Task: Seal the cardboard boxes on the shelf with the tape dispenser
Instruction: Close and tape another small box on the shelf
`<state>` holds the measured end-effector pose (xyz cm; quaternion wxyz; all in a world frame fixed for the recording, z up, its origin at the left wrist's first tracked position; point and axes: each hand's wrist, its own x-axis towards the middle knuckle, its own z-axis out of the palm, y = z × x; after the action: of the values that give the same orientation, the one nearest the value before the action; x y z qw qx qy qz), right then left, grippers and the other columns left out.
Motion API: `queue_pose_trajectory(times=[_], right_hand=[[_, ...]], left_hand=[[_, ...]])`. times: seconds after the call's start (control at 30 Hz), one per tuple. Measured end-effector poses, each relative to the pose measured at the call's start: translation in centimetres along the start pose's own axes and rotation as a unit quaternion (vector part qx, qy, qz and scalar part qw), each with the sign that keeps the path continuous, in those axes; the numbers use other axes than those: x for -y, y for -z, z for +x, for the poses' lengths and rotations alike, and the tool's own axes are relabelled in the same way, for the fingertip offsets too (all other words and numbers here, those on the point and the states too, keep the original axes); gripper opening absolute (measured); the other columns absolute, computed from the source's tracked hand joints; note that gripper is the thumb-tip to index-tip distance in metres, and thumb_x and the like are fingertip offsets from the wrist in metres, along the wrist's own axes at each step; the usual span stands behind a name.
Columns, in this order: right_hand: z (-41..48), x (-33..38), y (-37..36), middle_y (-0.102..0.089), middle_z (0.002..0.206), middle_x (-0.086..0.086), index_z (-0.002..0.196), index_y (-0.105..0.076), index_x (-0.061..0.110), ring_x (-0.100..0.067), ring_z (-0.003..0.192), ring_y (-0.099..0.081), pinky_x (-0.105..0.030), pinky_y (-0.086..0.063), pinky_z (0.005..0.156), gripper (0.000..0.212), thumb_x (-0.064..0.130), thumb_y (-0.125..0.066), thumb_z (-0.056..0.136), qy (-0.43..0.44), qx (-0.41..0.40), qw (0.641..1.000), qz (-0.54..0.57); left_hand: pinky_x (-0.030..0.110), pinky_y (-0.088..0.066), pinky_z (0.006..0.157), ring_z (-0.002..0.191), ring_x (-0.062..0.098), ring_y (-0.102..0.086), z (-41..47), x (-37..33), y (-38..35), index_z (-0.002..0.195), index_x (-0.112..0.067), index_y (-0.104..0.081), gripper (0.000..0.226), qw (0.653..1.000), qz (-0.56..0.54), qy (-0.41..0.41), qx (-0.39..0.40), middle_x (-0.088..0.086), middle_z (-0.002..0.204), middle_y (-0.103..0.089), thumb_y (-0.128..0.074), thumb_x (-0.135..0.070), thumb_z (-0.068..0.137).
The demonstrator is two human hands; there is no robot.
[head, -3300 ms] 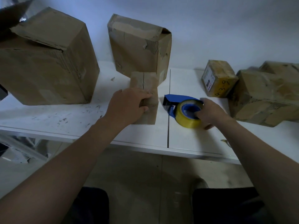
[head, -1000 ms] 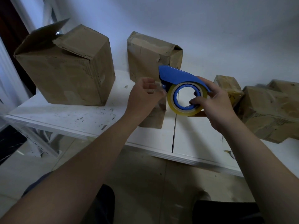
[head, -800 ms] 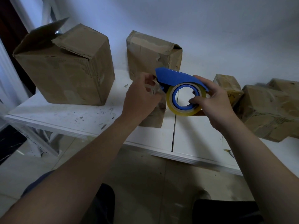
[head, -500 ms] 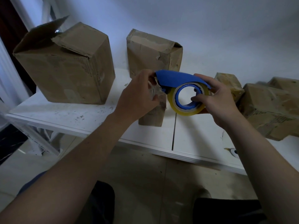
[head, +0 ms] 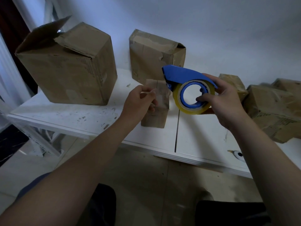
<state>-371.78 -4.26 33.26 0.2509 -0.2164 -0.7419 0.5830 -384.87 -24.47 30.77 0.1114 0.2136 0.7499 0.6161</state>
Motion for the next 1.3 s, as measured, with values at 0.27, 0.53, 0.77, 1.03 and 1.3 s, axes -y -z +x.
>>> queue_pose_trajectory(times=[0.27, 0.53, 0.77, 1.03, 1.3], right_hand=[[0.1, 0.1, -1.0, -0.061, 0.119, -0.01, 0.123, -0.068, 0.037, -0.033, 0.094, -0.07, -0.046, -0.063, 0.064, 0.066, -0.012, -0.07, 0.078, -0.017, 0.006, 1.0, 0.008], [0.4, 0.5, -1.1, -0.062, 0.116, -0.014, 0.12, -0.068, 0.035, -0.034, 0.09, -0.071, -0.044, -0.062, 0.062, 0.062, -0.012, -0.069, 0.079, -0.034, 0.02, 0.999, 0.016], [0.3, 0.8, -1.1, -0.063, 0.113, -0.014, 0.12, -0.068, 0.033, -0.03, 0.088, -0.072, -0.045, -0.062, 0.063, 0.06, -0.012, -0.067, 0.081, -0.04, 0.029, 0.999, 0.019], [0.1, 1.2, -1.6, -0.064, 0.112, -0.015, 0.116, -0.068, 0.035, -0.033, 0.089, -0.072, -0.044, -0.061, 0.063, 0.058, -0.012, -0.066, 0.083, -0.043, 0.051, 0.997, 0.028], [0.1, 1.2, -1.6, -0.066, 0.108, -0.014, 0.122, -0.068, 0.032, -0.027, 0.079, -0.073, -0.047, -0.062, 0.064, 0.059, -0.012, -0.067, 0.082, -0.052, 0.05, 0.997, 0.012]], left_hand=[[0.022, -0.051, 0.072, 0.082, 0.008, -0.058, 0.0, -0.2, -2.0, 0.105, -0.022, -0.051, 0.043, 1.0, 0.0, -0.002, -0.025, -0.003, 0.091, -0.059, -0.078, -0.046, 0.081], [0.018, -0.045, 0.069, 0.077, 0.006, -0.058, 1.4, 0.7, -1.3, 0.094, -0.027, -0.056, 0.017, 0.997, 0.055, -0.048, -0.029, -0.008, 0.086, -0.061, -0.07, -0.037, 0.09], [0.001, -0.039, 0.062, 0.072, -0.005, -0.058, 1.8, 1.5, -0.8, 0.098, -0.02, -0.068, 0.017, 0.968, 0.163, -0.169, -0.086, -0.018, 0.078, -0.058, -0.06, -0.035, 0.098], [0.007, -0.045, 0.063, 0.073, -0.007, -0.06, 1.8, 0.7, -1.5, 0.095, -0.031, -0.061, 0.014, 0.992, 0.041, -0.107, -0.055, -0.017, 0.08, -0.063, -0.071, -0.04, 0.09], [0.025, -0.051, 0.061, 0.056, 0.011, -0.056, 2.0, 2.2, -0.3, 0.082, -0.009, -0.077, 0.033, 0.887, 0.278, -0.345, -0.13, 0.002, 0.065, -0.069, -0.06, -0.035, 0.093]])
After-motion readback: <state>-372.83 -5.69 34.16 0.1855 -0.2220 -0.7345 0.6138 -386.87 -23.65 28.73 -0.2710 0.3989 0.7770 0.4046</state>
